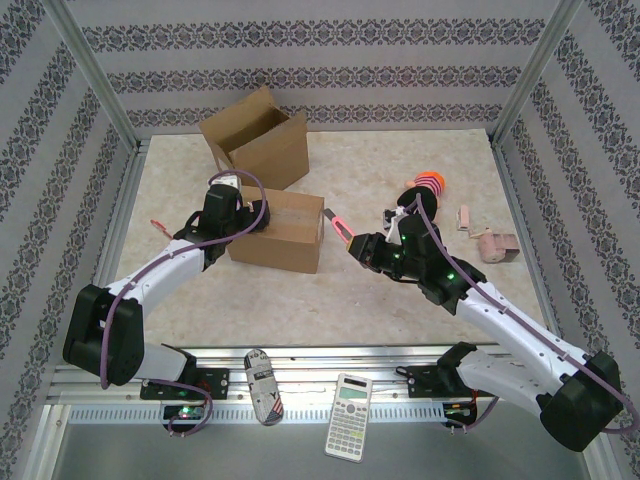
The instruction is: Unpack the express box
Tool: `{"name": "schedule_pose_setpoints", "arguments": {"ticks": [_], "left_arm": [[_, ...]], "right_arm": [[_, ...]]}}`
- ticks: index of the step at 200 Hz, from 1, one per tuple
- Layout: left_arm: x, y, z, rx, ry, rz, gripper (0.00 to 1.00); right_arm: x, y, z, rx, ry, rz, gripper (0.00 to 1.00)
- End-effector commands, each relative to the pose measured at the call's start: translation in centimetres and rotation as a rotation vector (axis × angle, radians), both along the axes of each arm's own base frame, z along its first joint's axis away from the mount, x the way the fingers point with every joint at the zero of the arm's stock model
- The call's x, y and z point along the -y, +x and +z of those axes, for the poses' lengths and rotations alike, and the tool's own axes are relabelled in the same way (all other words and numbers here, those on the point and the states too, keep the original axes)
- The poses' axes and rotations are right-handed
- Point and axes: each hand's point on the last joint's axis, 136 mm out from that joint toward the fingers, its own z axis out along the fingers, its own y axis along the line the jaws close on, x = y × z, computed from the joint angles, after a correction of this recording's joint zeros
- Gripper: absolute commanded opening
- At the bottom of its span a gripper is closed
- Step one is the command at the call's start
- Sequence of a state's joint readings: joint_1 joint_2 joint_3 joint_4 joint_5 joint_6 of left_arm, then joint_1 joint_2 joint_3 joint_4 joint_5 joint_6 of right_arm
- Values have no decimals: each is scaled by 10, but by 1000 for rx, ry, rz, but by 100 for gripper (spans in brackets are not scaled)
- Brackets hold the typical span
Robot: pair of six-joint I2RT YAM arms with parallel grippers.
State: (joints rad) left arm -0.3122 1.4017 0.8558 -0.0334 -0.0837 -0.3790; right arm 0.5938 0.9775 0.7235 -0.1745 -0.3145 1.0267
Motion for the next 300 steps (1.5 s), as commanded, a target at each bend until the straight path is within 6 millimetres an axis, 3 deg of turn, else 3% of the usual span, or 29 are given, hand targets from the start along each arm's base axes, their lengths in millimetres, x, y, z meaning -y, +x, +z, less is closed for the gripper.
{"name": "schedule_pose_setpoints", "arguments": {"ticks": [1,86,173,300], "left_arm": [[-24,-61,-93,-372,156,-13,95],[-24,-61,-93,-373,157,-13,95],[-27,-63,-105,-415,176,-4,95],[-26,-64,-112,-441,178,-6,95]], "right_arm": [[-6,2,12,29,25,3,0],[-13,1,5,13,27,18,0],[-15,-17,-12,-54,-7,20,0],[-22,-38,-15,-102,-22,59,0]]}}
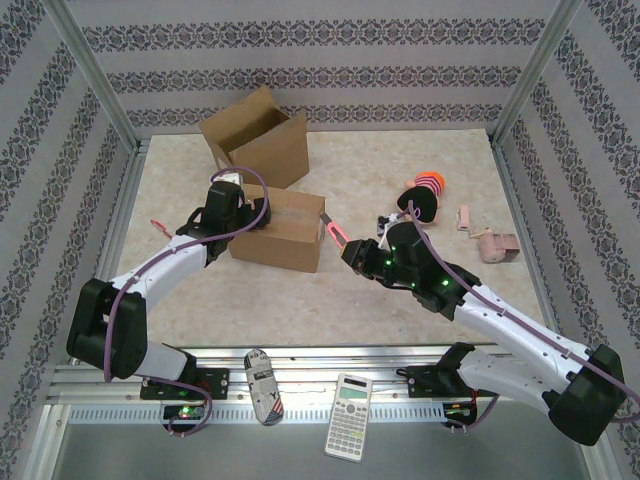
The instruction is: Unpack the express box
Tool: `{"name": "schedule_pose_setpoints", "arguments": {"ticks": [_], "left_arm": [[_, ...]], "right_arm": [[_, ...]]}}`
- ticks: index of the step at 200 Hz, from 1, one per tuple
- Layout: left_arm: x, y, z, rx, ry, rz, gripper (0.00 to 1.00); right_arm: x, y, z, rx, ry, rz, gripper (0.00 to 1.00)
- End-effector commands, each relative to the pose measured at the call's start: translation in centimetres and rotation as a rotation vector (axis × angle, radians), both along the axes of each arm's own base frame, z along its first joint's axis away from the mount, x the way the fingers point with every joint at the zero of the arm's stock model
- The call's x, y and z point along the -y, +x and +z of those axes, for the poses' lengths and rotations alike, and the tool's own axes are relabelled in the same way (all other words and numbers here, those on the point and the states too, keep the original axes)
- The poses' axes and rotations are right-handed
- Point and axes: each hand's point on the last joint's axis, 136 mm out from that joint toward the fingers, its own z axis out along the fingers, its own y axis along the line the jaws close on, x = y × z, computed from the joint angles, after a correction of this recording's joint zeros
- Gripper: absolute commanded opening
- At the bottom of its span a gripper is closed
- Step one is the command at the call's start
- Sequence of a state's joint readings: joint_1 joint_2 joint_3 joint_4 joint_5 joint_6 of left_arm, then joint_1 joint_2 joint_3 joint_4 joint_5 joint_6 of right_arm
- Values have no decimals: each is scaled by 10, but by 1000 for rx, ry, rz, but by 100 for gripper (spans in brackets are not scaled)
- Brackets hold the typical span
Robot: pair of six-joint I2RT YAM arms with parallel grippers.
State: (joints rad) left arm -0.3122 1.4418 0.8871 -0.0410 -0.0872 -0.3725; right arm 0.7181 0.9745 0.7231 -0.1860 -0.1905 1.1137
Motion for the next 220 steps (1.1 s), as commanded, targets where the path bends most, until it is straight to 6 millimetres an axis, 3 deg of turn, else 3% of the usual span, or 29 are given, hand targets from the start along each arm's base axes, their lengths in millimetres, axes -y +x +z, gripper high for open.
{"name": "schedule_pose_setpoints", "arguments": {"ticks": [1,220], "left_arm": [[-27,-71,-108,-426,166,-4,95],[-27,-72,-110,-435,168,-5,95]], "right_arm": [[-7,-23,-12,-72,-11,83,0],[-15,-48,-25,-112,-56,130,0]]}}
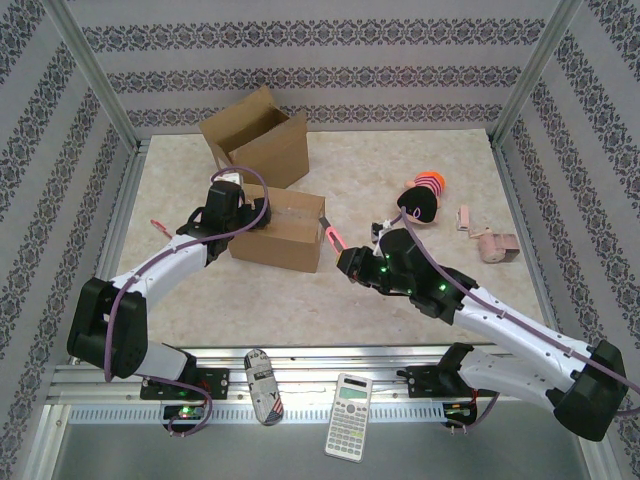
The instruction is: Unpack the express box
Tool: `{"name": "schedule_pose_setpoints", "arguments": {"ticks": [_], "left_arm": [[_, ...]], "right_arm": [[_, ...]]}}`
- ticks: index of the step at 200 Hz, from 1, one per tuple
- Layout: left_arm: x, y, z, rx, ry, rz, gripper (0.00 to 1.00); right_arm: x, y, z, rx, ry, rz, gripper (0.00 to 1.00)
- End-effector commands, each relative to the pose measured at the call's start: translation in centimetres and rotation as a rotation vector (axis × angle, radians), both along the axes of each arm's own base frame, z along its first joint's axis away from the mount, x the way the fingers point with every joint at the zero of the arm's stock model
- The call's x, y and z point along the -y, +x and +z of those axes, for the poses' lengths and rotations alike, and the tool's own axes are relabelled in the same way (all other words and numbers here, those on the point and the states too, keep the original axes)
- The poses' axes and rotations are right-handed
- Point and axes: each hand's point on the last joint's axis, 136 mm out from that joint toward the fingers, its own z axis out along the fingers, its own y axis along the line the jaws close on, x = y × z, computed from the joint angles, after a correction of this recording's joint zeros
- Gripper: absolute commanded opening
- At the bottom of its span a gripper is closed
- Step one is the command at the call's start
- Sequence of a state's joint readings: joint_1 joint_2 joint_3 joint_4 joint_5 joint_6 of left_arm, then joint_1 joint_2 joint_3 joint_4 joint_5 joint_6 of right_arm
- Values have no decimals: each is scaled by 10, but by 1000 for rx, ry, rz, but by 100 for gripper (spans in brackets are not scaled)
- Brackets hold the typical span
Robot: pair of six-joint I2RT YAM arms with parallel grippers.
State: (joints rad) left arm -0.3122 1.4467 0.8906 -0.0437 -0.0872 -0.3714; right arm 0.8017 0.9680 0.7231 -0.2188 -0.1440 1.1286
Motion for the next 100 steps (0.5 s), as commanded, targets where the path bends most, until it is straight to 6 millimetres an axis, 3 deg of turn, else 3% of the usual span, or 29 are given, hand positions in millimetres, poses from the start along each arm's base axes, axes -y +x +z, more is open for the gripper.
{"name": "schedule_pose_setpoints", "arguments": {"ticks": [1,100], "left_arm": [[-28,-73,-109,-431,165,-4,95],[-28,-73,-109,-434,165,-5,95]], "right_arm": [[-4,-30,-20,-100,-30,93,0],[-16,-40,-24,-104,-16,123,0]]}}
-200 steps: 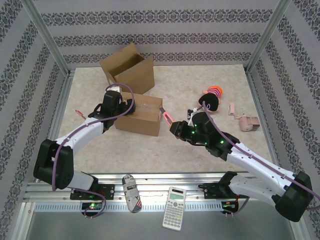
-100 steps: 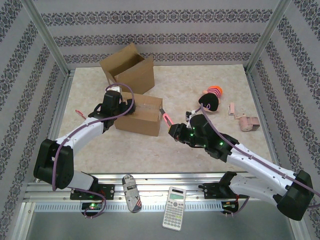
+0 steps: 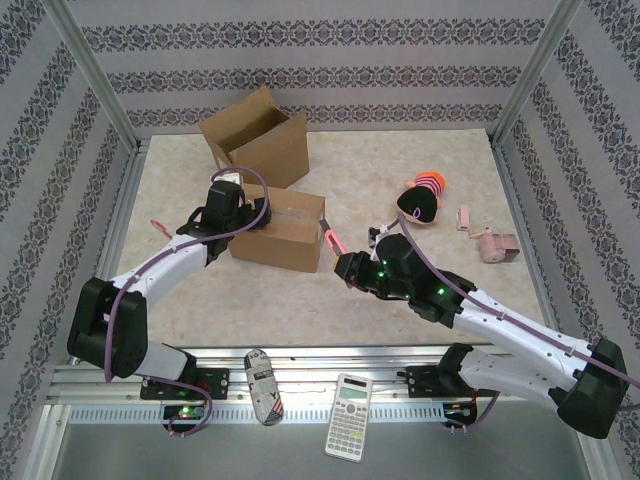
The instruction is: Unpack the express box
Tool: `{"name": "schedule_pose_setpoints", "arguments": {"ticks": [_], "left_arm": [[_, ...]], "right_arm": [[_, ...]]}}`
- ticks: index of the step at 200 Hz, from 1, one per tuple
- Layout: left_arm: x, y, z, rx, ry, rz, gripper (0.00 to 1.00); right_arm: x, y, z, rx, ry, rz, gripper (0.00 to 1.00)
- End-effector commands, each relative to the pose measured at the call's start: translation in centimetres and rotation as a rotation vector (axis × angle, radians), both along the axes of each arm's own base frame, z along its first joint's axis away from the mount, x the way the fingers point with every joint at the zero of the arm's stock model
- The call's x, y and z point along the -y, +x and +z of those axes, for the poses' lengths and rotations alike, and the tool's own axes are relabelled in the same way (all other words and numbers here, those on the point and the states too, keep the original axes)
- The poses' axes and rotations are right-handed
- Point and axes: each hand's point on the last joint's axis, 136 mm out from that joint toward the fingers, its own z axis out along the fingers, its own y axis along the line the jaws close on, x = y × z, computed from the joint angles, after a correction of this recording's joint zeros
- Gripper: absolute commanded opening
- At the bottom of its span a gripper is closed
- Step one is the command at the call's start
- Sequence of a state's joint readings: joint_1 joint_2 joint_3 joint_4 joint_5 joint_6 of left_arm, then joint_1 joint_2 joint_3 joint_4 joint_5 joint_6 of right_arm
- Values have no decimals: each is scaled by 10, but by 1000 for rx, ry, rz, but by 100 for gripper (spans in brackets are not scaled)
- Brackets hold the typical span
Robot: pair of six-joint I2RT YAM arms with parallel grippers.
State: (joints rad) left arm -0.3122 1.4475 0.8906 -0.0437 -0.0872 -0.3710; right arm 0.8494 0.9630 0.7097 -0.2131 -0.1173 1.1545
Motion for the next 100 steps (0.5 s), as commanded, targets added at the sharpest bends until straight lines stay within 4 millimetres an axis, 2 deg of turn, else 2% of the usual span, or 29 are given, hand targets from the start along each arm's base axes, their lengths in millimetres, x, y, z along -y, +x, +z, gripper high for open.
{"name": "schedule_pose_setpoints", "arguments": {"ticks": [1,100], "left_arm": [[-28,-73,-109,-433,164,-4,95],[-28,-74,-109,-434,165,-5,95]], "right_arm": [[-10,-31,-20,-95,-17,112,0],[-23,-42,-22,-97,-9,149,0]]}}
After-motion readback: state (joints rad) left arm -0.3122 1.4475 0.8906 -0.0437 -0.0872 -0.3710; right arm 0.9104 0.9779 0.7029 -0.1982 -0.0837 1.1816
